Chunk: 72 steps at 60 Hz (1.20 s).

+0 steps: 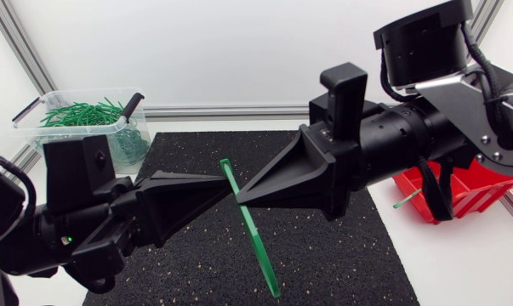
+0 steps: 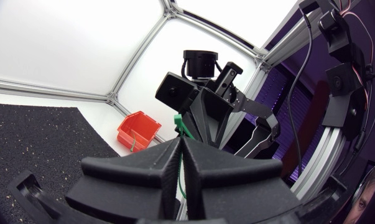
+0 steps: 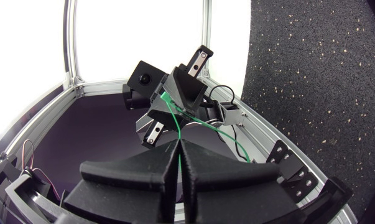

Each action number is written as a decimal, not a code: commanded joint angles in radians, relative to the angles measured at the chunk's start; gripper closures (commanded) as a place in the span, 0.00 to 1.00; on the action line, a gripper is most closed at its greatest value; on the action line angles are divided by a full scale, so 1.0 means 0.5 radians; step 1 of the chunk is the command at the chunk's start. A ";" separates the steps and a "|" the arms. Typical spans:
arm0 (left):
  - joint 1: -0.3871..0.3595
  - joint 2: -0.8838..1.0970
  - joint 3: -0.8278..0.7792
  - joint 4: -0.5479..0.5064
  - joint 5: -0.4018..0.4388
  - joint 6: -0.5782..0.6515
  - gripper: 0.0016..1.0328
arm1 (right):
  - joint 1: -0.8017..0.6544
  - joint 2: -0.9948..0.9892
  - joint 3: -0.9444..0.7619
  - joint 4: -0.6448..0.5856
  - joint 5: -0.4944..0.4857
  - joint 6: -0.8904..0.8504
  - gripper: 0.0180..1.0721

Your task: Take a green cable tie from the red box, thread the tail through the head to close it, then place it in the transparent bin on the left.

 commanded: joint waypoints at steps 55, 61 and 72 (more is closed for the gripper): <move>-0.279 -0.056 -0.122 0.004 -0.204 0.438 0.96 | -0.033 -0.065 -0.067 0.071 0.018 0.048 0.94; -0.331 -0.080 -0.134 -0.002 -0.265 0.518 0.96 | -0.030 -0.032 -0.055 0.058 0.040 0.054 0.94; -0.469 -0.133 -0.146 -0.063 -0.391 0.681 0.95 | -0.024 0.042 -0.039 0.049 0.083 0.064 0.94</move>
